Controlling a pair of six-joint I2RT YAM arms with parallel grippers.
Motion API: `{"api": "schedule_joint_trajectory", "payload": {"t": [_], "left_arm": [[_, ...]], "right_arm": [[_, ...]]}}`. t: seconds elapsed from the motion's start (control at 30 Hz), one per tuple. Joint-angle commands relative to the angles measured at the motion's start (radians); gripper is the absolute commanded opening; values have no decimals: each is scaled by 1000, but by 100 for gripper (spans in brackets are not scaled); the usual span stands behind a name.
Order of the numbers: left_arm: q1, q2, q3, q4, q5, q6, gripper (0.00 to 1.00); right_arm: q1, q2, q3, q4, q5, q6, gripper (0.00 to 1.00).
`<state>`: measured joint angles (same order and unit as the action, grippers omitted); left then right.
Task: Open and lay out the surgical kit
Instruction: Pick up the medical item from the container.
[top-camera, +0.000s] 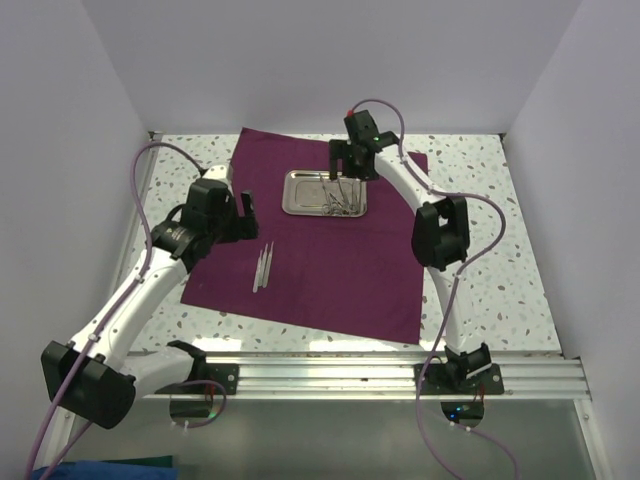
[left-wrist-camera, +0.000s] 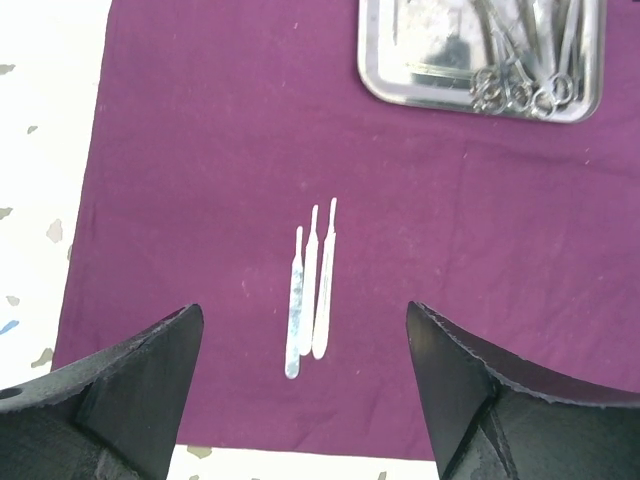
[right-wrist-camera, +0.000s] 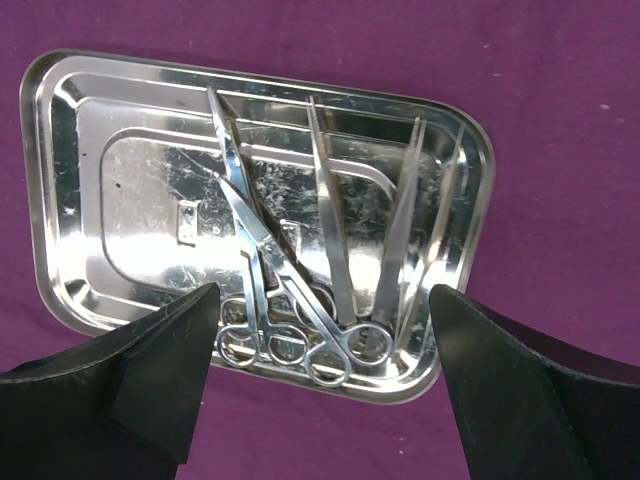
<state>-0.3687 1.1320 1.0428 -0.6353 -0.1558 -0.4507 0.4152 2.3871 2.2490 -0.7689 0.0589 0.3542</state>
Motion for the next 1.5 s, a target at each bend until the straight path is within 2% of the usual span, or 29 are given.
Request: {"api": "schedule_joint_trajectory", "payload": {"t": [0.0, 0.33, 0.63, 0.67, 0.83, 0.93, 0.97, 1.07, 1.33, 1.43, 1.47], "left_arm": [[1, -52, -30, -41, -1, -6, 85], [1, -126, -76, -109, -24, -19, 85], [-1, -103, -79, -110, -25, 1, 85], [1, -98, -79, -112, -28, 3, 85], [1, -69, -73, -107, -30, 17, 85], [1, -51, -67, -107, -30, 24, 85], [1, -44, -66, -106, -30, 27, 85], [1, -29, -61, -104, -30, 37, 85], [1, 23, -41, -99, -14, 63, 85], [1, 34, -36, -98, -7, 67, 85], [1, 37, -36, -96, -1, 69, 85]], "right_arm": [[28, 41, 81, -24, -8, -21, 88], [28, 132, 152, -12, 105, -1, 82], [28, 207, 224, 16, 127, 12, 67], [28, 218, 230, 17, 128, 15, 63], [27, 233, 228, 22, 150, 17, 54], [27, 241, 205, 16, 170, 17, 44], [28, 238, 195, 14, 174, 17, 38], [28, 233, 143, 16, 182, 20, 29], [27, 230, 64, 26, 196, 28, 22], [27, 230, 64, 25, 205, 28, 12], [28, 221, 67, 20, 206, 28, 4]]}}
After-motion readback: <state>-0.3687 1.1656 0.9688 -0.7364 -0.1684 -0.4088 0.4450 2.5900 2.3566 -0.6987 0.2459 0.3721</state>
